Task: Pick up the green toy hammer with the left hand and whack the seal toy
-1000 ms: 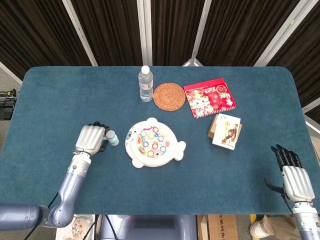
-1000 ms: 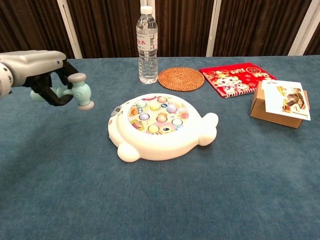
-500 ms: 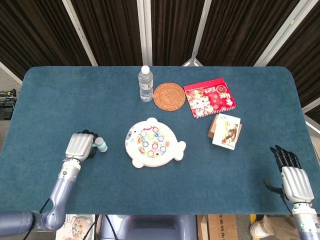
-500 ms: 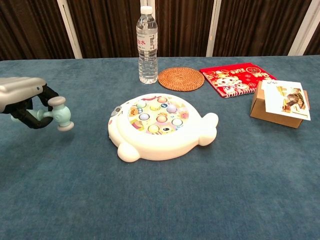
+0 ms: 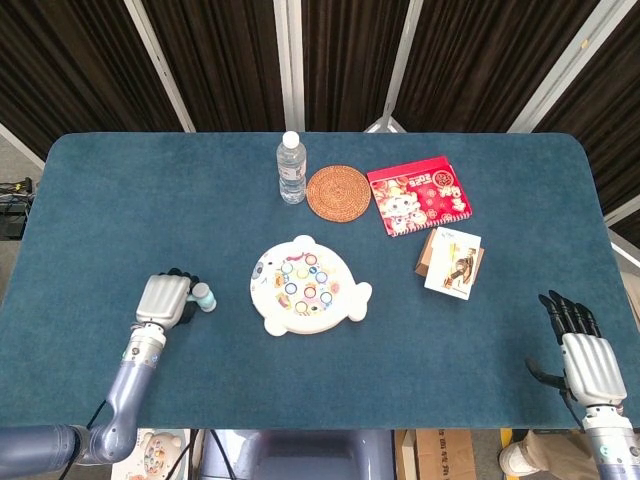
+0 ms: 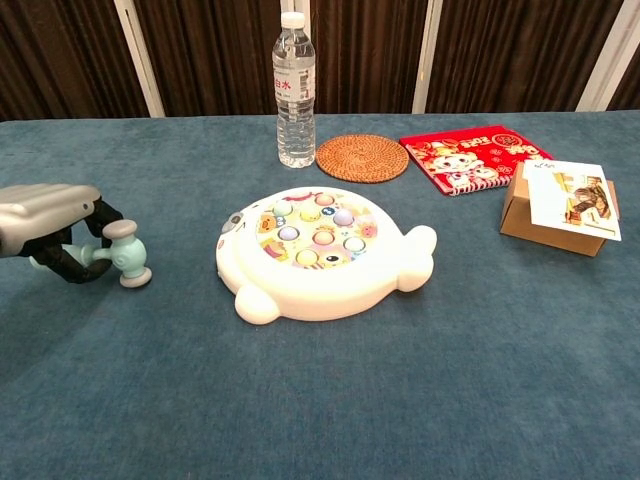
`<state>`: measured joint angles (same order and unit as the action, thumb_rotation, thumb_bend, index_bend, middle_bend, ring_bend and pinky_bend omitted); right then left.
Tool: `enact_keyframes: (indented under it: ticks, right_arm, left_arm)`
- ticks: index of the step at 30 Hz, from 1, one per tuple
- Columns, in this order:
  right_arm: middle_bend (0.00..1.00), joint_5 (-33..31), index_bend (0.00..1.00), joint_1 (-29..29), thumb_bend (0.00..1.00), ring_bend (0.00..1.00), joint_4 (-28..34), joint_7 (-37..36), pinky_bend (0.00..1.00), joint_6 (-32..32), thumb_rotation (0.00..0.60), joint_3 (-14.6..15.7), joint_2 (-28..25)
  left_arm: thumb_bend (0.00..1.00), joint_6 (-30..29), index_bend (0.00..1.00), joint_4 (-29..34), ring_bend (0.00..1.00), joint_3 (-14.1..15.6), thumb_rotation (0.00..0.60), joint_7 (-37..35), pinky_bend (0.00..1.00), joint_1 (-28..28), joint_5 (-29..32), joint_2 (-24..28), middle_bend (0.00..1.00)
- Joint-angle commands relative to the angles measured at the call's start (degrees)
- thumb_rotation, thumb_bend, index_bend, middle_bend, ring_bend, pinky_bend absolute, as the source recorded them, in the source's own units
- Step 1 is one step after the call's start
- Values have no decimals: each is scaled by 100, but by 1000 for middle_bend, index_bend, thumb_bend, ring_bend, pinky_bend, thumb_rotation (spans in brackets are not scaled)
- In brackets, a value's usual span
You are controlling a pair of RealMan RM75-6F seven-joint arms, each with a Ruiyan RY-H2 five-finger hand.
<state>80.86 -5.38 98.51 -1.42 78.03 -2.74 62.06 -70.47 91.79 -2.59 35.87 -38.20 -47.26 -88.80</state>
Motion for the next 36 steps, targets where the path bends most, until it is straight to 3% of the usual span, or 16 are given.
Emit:
enact_keyframes:
  ticks: [1,12,36]
  right_arm:
    - [0,-8,0,2,273,0,0,-6,0,0,600,-3,-2]
    - [0,4,0,1,273,0,11,-2,0,-1,600,1,0]
    - [0,44,0,2,273,0,35,-8,0,4,600,15,-6]
  left_arm:
    - [610,38,542,-28,269,-6,600,61,415,13,13,-35,402]
    - [402,91,502,4,269,-56,600,231,407,79,-27,-68,389]
    - [395,72,480,68,269,-264,600,331,402,145,-65,-19,377]
